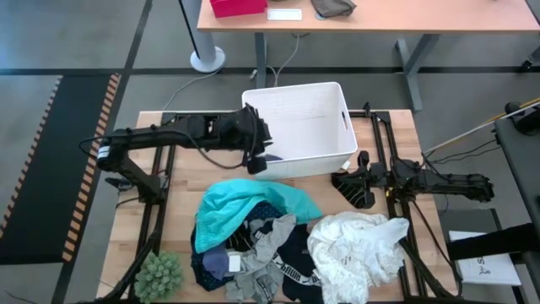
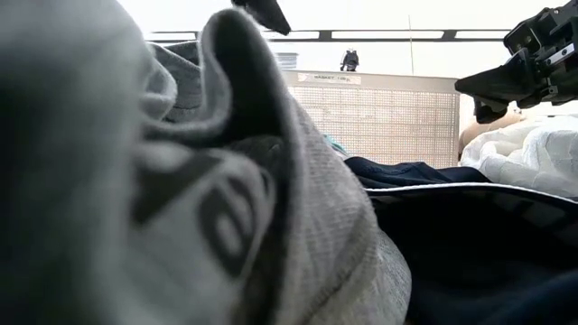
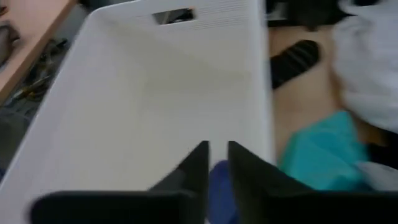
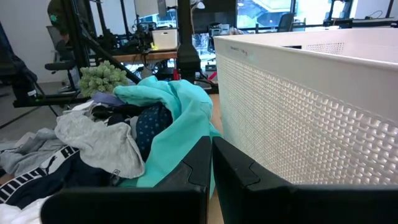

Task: Sort clothes
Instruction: Put the gray sock in the bin

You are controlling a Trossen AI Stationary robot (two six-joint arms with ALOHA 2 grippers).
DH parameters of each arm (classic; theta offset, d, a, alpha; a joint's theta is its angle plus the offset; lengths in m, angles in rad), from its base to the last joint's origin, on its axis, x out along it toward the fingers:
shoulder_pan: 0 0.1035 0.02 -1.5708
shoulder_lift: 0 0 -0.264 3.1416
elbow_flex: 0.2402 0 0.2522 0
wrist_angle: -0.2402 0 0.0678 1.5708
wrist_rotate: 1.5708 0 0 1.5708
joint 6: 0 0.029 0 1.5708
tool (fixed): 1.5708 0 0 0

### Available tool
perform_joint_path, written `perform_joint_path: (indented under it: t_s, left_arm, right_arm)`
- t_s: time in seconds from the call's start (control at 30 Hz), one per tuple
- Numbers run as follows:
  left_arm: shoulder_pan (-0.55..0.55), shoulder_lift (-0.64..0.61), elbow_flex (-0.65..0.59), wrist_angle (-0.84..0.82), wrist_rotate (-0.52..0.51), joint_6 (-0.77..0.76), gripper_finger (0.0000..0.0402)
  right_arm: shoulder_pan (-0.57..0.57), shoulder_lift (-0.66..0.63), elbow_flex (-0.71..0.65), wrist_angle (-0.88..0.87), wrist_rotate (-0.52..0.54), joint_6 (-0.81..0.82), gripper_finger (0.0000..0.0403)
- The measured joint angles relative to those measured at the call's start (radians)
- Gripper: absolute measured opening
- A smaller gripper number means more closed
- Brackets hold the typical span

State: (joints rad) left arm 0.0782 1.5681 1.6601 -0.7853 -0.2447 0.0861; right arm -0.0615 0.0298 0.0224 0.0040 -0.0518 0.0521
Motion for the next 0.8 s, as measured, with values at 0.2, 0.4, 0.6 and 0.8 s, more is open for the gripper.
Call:
perform_joint_path:
  t_s: [0.2, 0.4, 0.6, 0.8]
  left_arm:
    - [-0.158, 0.0, 0.045, -0.099, 0.0, -0.049, 0.0007]
    - [-0.289, 0.0, -0.002, -0.106, -0.003, -0.183, 0.0002]
    - [-0.339, 0.001, -0.11, -0.023, -0.006, -0.314, 0.0003]
    - [-0.342, 0.002, -0.261, 0.093, 0.137, -0.376, 0.0004]
  right_arm:
    - [0.0, 0.0, 0.0, 0.0, 0.0, 0.0, 0.0]
    - [0.0, 0.0, 0.0, 0.0, 0.0, 0.0, 0.0]
    - [0.0, 0.0, 0.0, 0.0, 0.0, 0.0, 0.0]
    - [0.0, 0.0, 0.0, 0.0, 0.0, 0.0, 0.0]
